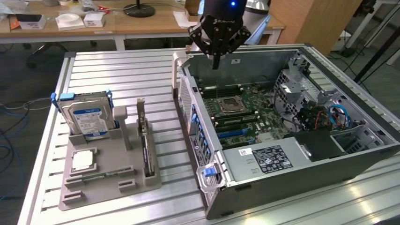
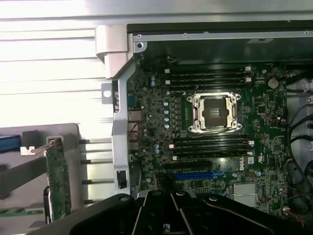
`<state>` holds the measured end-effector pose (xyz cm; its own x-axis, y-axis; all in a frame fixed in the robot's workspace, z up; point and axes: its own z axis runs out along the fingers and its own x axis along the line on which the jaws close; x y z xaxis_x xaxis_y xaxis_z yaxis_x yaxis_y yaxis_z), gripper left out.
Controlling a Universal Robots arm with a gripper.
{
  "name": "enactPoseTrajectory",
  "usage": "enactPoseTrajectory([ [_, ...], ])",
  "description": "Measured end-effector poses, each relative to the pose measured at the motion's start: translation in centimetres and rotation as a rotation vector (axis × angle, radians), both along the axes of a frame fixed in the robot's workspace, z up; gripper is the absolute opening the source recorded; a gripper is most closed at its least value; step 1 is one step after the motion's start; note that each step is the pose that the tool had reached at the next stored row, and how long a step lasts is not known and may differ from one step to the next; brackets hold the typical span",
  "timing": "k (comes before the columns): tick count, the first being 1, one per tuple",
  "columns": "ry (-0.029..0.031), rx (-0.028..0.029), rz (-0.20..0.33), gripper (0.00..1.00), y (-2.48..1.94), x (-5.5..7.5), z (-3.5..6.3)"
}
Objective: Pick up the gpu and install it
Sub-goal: 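Reach for the gpu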
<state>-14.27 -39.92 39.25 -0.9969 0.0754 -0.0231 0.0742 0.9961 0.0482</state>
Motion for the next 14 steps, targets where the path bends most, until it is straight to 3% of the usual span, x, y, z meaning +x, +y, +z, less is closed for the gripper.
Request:
enactPoseTrajectory([
  [14, 0.0, -0.0002, 0.003, 0.11, -0.2, -4.8, -0.15],
])
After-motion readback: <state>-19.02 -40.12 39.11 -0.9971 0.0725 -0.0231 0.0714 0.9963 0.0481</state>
